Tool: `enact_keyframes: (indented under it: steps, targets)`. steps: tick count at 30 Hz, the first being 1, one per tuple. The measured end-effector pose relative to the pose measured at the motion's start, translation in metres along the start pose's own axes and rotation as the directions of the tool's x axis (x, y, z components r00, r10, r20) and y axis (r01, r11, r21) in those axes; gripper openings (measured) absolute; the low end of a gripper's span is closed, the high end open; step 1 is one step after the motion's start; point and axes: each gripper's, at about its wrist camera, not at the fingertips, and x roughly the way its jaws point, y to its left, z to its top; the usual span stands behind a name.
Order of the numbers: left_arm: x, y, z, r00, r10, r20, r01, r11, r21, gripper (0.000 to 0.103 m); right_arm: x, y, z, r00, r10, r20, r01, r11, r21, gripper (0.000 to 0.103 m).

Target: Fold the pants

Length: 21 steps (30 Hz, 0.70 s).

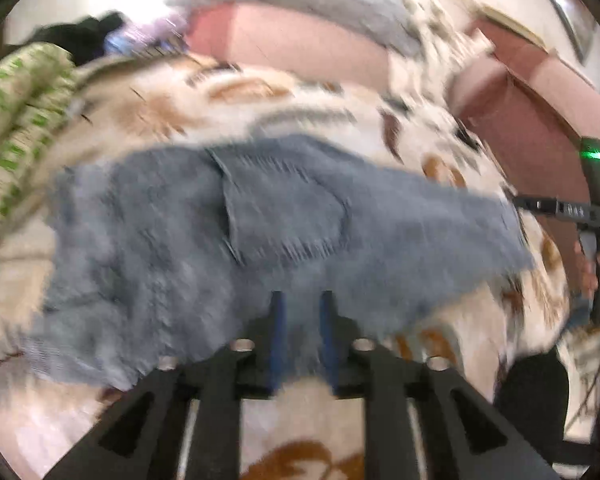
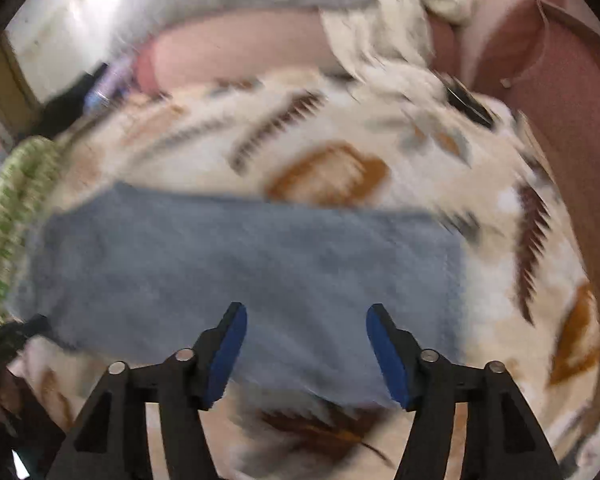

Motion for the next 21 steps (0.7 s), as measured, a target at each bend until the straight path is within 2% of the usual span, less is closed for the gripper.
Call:
enact_keyframes:
  steps: [1, 2, 5, 9, 13, 16, 21]
  targets:
    - [-0.004, -0.002, 0.004, 0.999, 0.030, 0.029, -0.029, 0.999, -0.019, 0.042, 0.004, 0.012, 0.005, 1.000, 0.028, 0.009, -0.028, 1.000, -0.010, 0.066]
    - [-0.007, -0.003, 0.006, 0.998, 0.045, 0.047, -0.044, 0.999, -0.029, 0.048, 0.011, 0.031, 0.014, 0.998, 0.067, 0.019, -0.066, 0.997, -0.030, 0.066]
    - [-0.009, -0.011, 0.005, 0.992, 0.104, 0.068, -0.102, 0.994, -0.023, 0.049, 0.035, 0.085, 0.035, 0.987, 0.160, 0.001, -0.159, 0.982, -0.097, 0.066]
    - [-0.002, -0.010, -0.013, 0.987, 0.162, 0.008, -0.162, 0.986, -0.031, 0.049, 0.068, 0.135, 0.060, 0.970, 0.240, -0.030, -0.241, 0.953, -0.184, 0.066]
    - [0.001, 0.006, -0.028, 0.979, 0.205, -0.018, -0.206, 0.976, -0.076, 0.049, 0.104, 0.171, 0.086, 0.960, 0.265, -0.088, -0.278, 0.931, -0.238, 0.066]
    - [0.009, 0.017, -0.032, 0.981, 0.187, -0.051, -0.191, 0.976, -0.101, 0.049, 0.135, 0.194, 0.098, 0.952, 0.267, -0.149, -0.299, 0.912, -0.280, 0.066]
    - [0.020, 0.024, -0.033, 0.985, 0.161, -0.069, -0.167, 0.980, -0.103, 0.049, 0.175, 0.217, 0.110, 0.950, 0.244, -0.194, -0.296, 0.903, -0.312, 0.066]
